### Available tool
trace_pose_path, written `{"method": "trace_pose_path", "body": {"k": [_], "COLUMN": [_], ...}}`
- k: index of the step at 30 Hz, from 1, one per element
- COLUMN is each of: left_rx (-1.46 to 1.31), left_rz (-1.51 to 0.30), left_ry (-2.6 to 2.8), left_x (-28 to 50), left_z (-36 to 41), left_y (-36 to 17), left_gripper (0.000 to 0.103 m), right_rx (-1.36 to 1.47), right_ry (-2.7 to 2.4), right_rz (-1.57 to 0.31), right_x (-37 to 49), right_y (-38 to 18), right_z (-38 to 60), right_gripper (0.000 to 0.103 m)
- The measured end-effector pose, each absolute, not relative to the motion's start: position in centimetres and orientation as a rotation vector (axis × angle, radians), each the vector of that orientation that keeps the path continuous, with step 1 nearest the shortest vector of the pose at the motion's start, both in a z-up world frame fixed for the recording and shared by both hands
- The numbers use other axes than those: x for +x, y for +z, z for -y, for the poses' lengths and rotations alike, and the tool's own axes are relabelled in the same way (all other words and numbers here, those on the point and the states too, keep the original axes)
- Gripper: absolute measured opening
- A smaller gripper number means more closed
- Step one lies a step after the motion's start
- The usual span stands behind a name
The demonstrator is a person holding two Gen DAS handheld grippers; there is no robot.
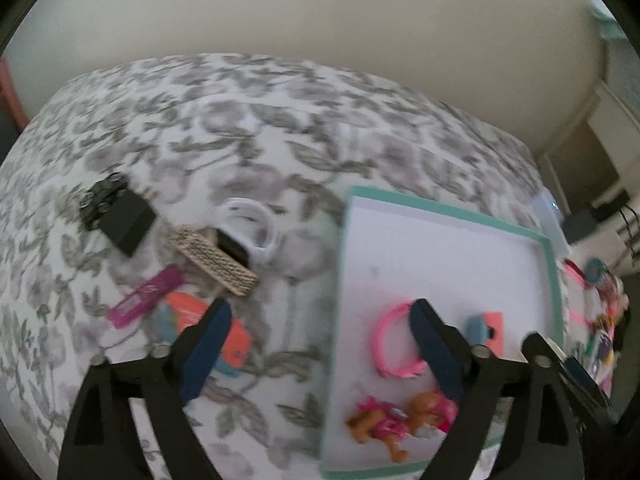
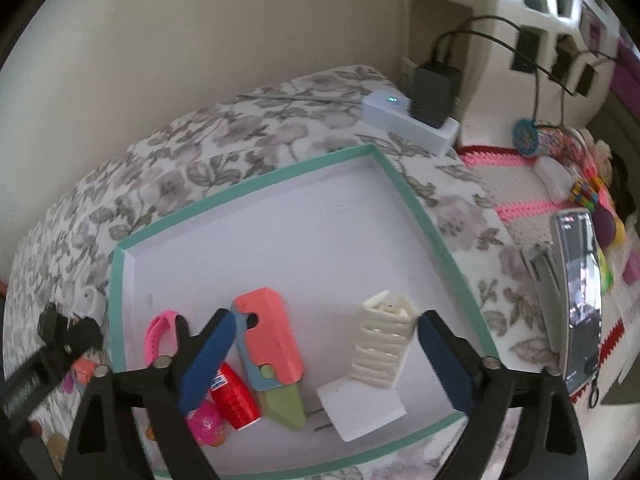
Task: Organize rigid objects
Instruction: 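Withdraw both tools from the tray back toward the toy pile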
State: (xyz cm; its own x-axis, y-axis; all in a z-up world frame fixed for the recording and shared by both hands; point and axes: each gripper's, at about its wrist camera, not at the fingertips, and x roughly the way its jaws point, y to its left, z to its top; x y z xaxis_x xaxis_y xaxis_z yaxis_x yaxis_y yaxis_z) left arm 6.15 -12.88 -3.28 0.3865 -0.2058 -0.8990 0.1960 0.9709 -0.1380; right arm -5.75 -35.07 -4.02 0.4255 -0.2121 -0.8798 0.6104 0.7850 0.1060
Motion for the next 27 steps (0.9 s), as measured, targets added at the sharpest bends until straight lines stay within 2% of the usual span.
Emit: {"method": "trace_pose_path", "body": {"k": [2, 27], "left_rx": [-0.028, -0.156], "left_rz": [-1.138, -0.927], "left_ry": [-0.226, -0.015], "left_x": [6.6, 11.0], "left_z": [11.9, -1.5], "left_y": [-3.3, 0.0], "left_gripper": [0.095, 0.095], "right_rx": [0.427, 0.292], "right_ry": [-0.518, -0.275], "right_rz": [-1.009, -0.918], "right_x": [-5.4, -0.9], "right_y": [-4.0, -2.7], "right_z": [34.5, 24.7], "right_gripper": [0.103, 0.103]}}
